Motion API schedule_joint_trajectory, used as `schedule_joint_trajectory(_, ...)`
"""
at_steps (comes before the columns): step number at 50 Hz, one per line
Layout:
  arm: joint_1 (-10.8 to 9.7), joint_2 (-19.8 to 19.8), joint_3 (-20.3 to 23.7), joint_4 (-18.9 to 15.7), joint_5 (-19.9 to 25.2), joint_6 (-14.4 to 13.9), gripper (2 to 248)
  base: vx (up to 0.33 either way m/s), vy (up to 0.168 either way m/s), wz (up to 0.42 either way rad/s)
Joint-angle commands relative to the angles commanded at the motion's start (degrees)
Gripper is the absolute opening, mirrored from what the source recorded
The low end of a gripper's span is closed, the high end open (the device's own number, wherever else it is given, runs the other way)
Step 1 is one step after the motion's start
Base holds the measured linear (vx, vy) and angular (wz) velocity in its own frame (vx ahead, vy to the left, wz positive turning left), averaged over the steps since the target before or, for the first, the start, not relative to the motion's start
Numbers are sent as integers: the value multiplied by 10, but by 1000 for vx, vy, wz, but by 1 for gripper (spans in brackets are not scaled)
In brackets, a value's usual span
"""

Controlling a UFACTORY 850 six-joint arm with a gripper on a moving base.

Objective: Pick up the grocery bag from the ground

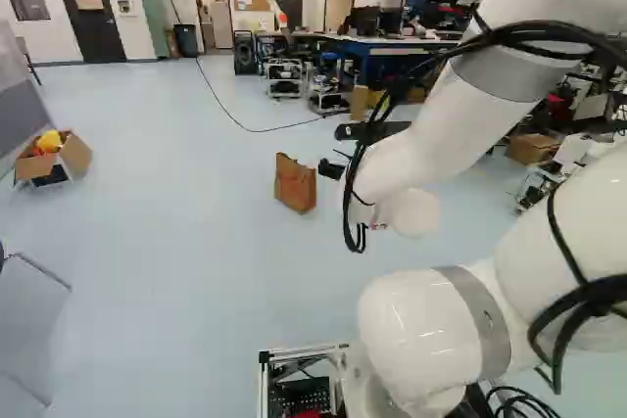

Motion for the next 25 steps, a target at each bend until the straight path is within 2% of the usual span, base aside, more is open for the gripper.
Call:
schedule_joint_trajectory(15,0,0,0,0,0,0,247,6,0,0)
schedule_joint_trajectory(25,0,0,0,0,0,0,247,175,0,-7)
